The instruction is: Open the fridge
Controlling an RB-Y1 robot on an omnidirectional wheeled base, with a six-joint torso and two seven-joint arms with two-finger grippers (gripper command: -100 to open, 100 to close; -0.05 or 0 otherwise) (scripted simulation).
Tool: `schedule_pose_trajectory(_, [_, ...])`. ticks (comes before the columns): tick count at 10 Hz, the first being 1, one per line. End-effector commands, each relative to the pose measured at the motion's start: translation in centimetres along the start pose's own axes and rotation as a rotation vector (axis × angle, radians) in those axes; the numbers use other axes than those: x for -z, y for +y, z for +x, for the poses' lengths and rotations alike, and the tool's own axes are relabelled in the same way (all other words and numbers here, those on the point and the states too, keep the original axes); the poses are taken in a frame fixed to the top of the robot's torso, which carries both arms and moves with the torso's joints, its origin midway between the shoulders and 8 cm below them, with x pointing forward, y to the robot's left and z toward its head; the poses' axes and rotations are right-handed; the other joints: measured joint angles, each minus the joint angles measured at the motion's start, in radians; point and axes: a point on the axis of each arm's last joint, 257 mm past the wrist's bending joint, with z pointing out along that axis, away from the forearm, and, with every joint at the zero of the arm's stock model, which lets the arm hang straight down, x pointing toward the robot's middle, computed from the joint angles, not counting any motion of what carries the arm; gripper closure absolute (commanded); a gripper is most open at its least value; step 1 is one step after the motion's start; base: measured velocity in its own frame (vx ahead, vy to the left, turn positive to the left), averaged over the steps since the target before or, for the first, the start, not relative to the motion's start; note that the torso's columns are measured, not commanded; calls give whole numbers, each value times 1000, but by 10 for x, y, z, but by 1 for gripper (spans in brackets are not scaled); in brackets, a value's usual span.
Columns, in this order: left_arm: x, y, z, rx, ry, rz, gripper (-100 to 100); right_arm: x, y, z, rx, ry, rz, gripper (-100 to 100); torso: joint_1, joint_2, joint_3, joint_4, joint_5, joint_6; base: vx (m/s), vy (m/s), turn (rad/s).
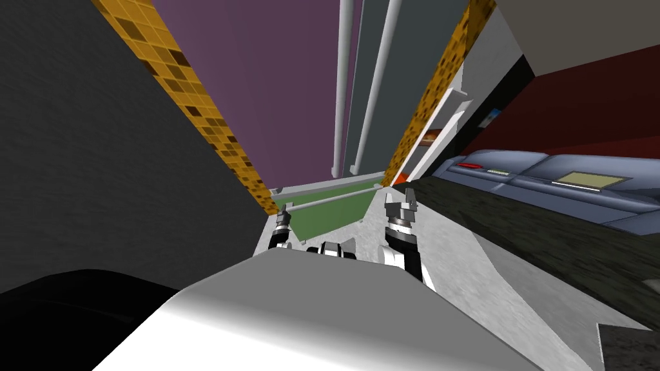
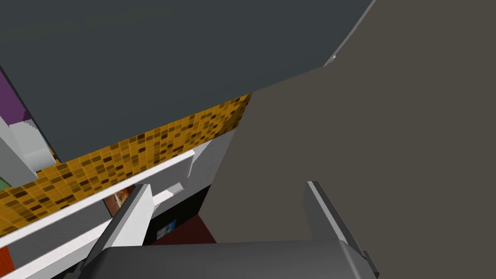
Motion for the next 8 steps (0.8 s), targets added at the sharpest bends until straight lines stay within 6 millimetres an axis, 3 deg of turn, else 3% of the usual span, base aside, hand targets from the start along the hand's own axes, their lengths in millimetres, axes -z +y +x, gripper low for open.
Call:
schedule_pose_trajectory(1, [-4, -1, -7, -2, -6, -8, 100, 0, 0, 0, 0, 0, 0, 0, -2, 1, 1, 1, -1, 0, -81, -55, -84])
schedule_pose_trajectory(5, [-10, 1, -28, -6, -27, -36, 100, 0, 0, 0, -1, 0, -1, 0, -7, 3, 1, 2, -3, 3, -183, -130, -56])
schedule_pose_trajectory(8, [-6, 1, -25, -8, -24, -38, 100, 0, 0, 0, 0, 0, 0, 0, -3, -2, -2, 2, -3, 2, -126, -66, 11])
